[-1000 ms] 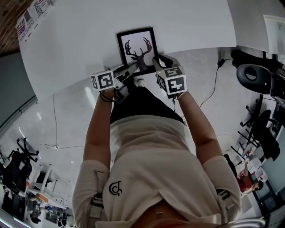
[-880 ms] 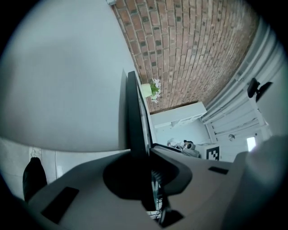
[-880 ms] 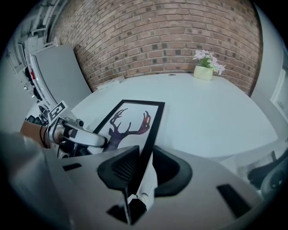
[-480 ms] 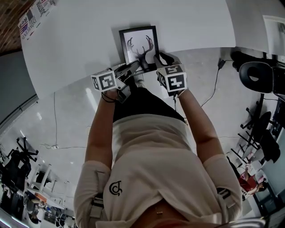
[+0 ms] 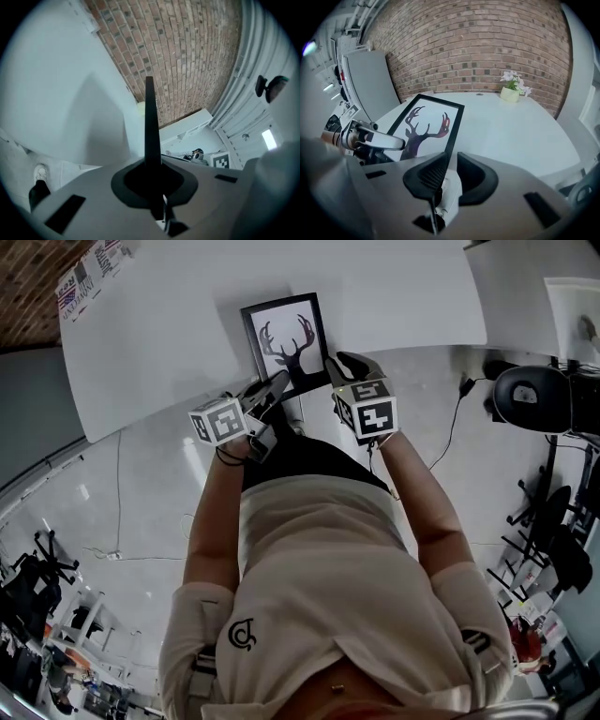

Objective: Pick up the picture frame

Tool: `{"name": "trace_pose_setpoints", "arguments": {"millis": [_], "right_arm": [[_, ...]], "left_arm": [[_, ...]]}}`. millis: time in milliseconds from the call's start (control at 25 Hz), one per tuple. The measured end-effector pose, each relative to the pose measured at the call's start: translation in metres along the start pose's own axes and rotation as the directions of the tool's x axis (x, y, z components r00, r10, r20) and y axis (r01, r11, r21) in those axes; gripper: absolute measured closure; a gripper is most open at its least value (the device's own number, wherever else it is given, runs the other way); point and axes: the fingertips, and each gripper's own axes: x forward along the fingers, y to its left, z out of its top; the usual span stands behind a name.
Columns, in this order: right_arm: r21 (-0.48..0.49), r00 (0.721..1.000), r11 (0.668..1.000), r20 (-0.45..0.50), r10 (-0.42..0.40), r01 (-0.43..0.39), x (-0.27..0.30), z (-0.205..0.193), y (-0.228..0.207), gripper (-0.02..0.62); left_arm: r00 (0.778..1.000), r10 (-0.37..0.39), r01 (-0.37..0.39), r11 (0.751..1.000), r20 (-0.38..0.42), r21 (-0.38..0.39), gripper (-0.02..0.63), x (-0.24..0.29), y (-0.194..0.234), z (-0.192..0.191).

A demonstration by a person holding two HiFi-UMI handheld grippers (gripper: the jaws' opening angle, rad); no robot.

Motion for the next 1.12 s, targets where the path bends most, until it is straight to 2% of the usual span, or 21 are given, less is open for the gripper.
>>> {"name": "trace_pose_setpoints", "arguments": {"millis": [120,240,360,480,640,920,1000,1120], "right_arm": [[0.005,0.999,1.0,0.032,0.012,-0.012,-0.012,0.015,0.005,0.569],[-0.008,0.996,0.999,0.079,0.031,-0.031,-0.023,0.035,0.018,0.58],[-0.045,0.991,0.998,0.129,0.04,-0.034,-0.035,0.052,0.027,0.586],[-0.064,0.983,0.997,0.176,0.045,-0.034,-0.047,0.068,0.033,0.586],[-0.079,0.966,0.995,0.248,0.076,-0.058,-0.068,0.091,0.045,0.588],[-0.143,0.903,0.987,0.409,0.127,-0.074,-0.106,0.137,0.058,0.588],[-0.152,0.876,0.984,0.457,0.152,-0.091,-0.116,0.149,0.063,0.588],[-0.177,0.837,0.98,0.521,0.169,-0.088,-0.132,0.165,0.069,0.588]], "left_arm": [[0.998,0.059,-0.062,0.992,0.032,0.109,0.583,-0.012,-0.013,0.014],[0.988,0.134,-0.147,0.964,0.074,0.22,0.583,-0.029,-0.025,0.032],[0.977,0.171,-0.203,0.928,0.126,0.313,0.583,-0.042,-0.045,0.046],[0.962,0.198,-0.258,0.879,0.186,0.401,0.583,-0.055,-0.066,0.064],[0.927,0.22,-0.351,0.792,0.303,0.5,0.583,-0.078,-0.093,0.092],[0.849,0.203,-0.494,0.63,0.487,0.599,0.583,-0.108,-0.143,0.133],[0.828,0.19,-0.529,0.575,0.527,0.624,0.583,-0.115,-0.157,0.14],[0.796,0.166,-0.581,0.479,0.582,0.659,0.583,-0.124,-0.178,0.149]]}}
